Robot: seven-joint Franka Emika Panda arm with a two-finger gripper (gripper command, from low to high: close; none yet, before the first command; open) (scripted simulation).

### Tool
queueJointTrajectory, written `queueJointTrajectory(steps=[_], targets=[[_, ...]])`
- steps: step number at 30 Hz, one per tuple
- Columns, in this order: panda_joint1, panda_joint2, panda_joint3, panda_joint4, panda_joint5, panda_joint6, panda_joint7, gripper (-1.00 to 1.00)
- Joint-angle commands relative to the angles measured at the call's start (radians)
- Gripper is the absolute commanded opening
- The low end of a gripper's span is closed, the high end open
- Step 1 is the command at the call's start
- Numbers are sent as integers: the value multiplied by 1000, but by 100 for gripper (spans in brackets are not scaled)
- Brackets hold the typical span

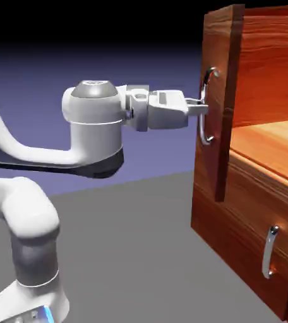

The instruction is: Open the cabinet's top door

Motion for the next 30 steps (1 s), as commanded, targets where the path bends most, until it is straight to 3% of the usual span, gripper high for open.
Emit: queueJointTrajectory(steps=[1, 8, 16, 30], targets=[[-29, -24, 33, -24, 44, -13, -20, -100], [-143, -199, 232, -158, 348, -127, -172, -100], [-127, -391, 492, -244, 692, -363, -309, -100], [-68, -451, 1000, -149, 1148, -818, -355, -100]])
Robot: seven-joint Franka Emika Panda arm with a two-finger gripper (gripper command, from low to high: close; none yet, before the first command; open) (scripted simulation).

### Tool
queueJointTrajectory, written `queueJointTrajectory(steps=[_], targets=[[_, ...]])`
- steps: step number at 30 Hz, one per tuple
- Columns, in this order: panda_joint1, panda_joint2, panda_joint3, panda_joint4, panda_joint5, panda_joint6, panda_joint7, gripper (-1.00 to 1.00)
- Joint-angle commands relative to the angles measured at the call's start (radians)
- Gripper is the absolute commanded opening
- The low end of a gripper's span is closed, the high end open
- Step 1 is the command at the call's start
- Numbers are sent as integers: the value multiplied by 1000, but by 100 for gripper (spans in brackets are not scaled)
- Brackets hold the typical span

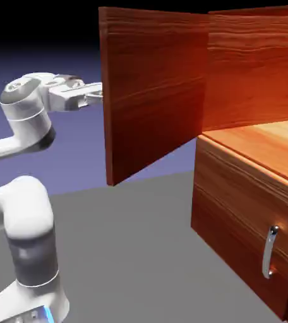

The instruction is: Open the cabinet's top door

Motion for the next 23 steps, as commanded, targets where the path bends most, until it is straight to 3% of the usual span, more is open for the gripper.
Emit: queueJointTrajectory(steps=[1, 11, 22, 23], targets=[[-6, 7, 36, 20, 28, -35, 1, -100], [-207, 108, 366, 338, 276, -406, 1, -100], [-527, 159, 552, 734, 389, -729, -44, -100], [-527, 159, 552, 734, 389, -729, -44, 100]])
